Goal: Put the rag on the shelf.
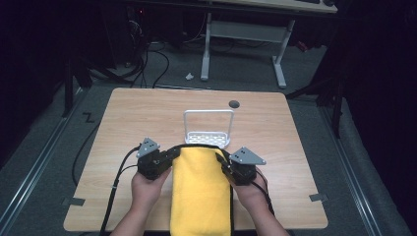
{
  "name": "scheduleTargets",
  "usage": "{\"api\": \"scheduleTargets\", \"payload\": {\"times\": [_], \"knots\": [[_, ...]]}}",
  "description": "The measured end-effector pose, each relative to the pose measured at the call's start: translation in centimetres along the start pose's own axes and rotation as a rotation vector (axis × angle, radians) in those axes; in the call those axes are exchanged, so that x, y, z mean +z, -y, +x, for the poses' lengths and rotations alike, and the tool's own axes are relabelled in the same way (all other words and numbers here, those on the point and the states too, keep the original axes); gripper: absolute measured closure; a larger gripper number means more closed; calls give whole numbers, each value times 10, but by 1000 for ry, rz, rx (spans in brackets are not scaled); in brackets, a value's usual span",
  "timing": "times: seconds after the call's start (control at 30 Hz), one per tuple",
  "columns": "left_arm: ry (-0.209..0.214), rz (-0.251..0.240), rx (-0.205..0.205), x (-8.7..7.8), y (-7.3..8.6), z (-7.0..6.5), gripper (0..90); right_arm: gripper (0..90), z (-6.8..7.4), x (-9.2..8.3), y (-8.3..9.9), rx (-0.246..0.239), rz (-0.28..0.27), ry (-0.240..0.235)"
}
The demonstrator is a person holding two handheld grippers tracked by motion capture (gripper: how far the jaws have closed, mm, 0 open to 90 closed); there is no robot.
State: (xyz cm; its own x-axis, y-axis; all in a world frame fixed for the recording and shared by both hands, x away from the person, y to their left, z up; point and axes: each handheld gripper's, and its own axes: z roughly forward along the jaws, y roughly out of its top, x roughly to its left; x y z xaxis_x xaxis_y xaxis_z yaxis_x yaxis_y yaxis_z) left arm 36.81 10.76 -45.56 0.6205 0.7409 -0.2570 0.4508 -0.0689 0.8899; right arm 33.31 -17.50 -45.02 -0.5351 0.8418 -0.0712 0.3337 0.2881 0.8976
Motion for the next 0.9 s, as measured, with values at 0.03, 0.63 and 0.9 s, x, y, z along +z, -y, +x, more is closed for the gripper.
{"api": "scheduleTargets", "payload": {"times": [0.03,0.63,0.9], "knots": [[-2,-5,3,-1,-3,-1,817,773,0,-1,-3,1,-8,2],[-2,-104,65,-15,-64,-18,822,773,-16,-21,-53,-3,-123,40],[-12,-167,112,-26,-98,-25,826,774,-22,-32,-80,-12,-184,59]]}}
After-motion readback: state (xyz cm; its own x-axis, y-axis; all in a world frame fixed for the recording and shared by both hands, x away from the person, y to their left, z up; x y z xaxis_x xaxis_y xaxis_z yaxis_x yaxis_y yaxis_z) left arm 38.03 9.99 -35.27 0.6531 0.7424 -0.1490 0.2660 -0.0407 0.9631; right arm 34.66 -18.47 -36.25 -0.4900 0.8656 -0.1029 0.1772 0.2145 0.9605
